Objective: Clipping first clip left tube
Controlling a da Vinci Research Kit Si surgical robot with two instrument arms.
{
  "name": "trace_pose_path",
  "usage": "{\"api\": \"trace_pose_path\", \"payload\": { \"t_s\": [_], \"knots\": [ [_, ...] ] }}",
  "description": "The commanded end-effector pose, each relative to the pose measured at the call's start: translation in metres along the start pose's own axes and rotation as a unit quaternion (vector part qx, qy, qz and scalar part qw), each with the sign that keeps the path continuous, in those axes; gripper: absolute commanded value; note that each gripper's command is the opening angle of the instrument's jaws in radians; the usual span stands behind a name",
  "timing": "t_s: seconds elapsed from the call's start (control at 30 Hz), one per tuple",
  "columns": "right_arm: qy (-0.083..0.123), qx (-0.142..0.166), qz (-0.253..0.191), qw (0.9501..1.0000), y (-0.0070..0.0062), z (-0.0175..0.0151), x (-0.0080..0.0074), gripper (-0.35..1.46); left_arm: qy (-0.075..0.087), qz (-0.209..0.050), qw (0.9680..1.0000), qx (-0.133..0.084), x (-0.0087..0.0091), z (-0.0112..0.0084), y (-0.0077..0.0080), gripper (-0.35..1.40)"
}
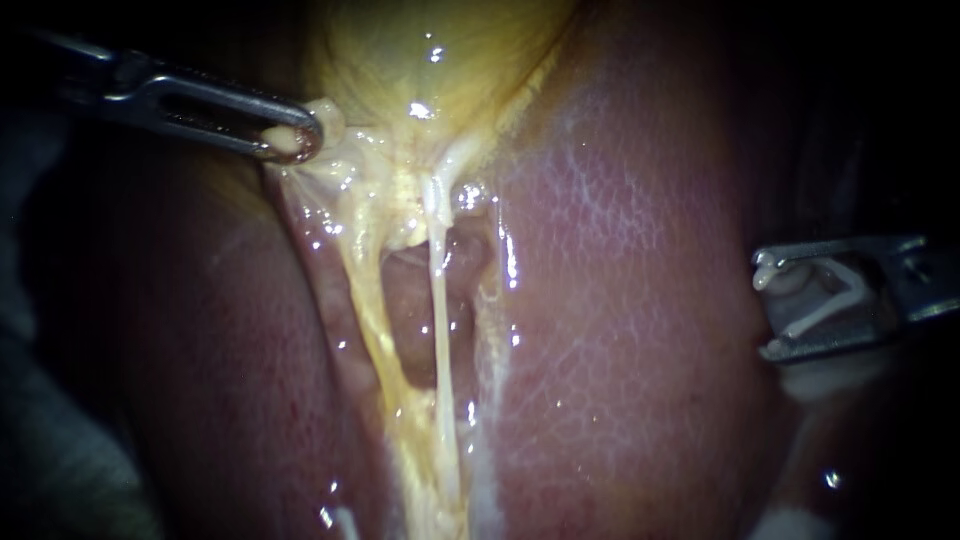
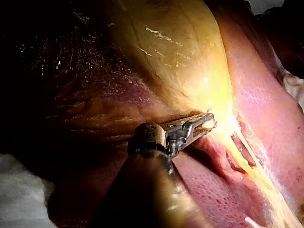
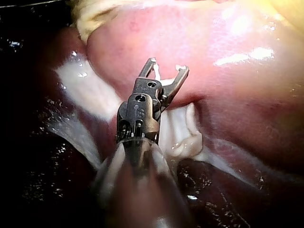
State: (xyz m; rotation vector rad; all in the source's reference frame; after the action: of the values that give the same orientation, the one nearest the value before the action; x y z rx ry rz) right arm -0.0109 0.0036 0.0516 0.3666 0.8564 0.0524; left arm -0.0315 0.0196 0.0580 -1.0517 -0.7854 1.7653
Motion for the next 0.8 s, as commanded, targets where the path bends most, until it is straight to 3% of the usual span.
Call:
{"api": "trace_pose_path", "payload": {
  "t_s": [0.03,0.27,0.53,0.8],
  "knots": [
    [0.0,0.0,0.0,1.0,0.0,0.0,0.0,0.44,0.0,0.0,1.0,0.0,0.0,0.0,0.0,-0.35],
    [0.002,-0.004,0.003,1.0,-0.0003,0.001,0.0012,0.44,0.0,0.0,1.0,0.0,0.0,0.0,0.0,-0.35],
    [0.022,-0.014,0.011,0.9996,-0.0009,0.0038,0.0042,0.45,0.001,0.0,1.0,0.001,0.0,0.0,0.0,-0.35],
    [0.038,-0.02,0.019,0.9989,-0.0006,0.0064,0.0068,0.47,0.001,0.0,1.0,0.001,0.0,-0.0001,0.0,-0.35]
  ]
}}
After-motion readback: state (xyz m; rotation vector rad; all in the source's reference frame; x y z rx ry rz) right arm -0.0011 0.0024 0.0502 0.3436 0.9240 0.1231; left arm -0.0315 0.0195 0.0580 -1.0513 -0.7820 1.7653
